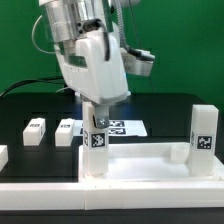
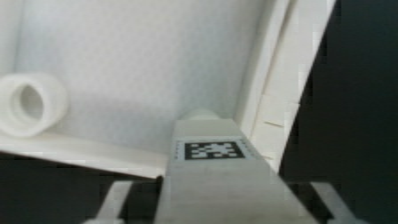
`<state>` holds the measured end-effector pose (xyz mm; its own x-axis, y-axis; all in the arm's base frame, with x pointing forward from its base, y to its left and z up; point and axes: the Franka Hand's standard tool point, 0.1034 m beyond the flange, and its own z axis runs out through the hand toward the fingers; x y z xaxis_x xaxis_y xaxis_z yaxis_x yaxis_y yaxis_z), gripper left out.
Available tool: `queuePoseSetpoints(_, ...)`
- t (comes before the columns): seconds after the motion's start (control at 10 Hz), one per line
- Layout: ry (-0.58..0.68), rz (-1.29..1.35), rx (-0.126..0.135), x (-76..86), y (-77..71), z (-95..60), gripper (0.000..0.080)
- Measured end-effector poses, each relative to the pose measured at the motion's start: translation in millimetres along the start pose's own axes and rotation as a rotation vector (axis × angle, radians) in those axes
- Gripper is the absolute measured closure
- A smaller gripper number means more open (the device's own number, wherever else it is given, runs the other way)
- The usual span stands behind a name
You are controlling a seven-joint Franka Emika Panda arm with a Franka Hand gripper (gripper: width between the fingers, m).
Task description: Assemble desk
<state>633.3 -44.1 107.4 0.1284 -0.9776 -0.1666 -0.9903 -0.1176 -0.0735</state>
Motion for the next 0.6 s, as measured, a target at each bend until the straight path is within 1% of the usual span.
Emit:
queuePoseSetpoints(0.1, 0.0, 0.08, 0.002, -0.1, -1.0, -0.7, 0.0509)
queuePoseSetpoints(0.2, 0.001, 0.087, 0.001, -0.1, -0.4, -0.2, 0.0509)
queuePoseSetpoints(0.3, 0.001, 0.05, 0.001, -0.1, -0.4, -0.1, 0.0414)
queuePoseSetpoints(0.4, 0.001, 0.043, 0.001, 0.1, -0.3, -0.1, 0.0279)
queuePoseSetpoints(0.5, 0.012, -0.156, -0.001, 1.9, -0.1, -0.5, 0.0279)
queuePoseSetpoints(0.6, 0.015, -0.346, -0.01, 1.6, 0.5, 0.0, 0.0172)
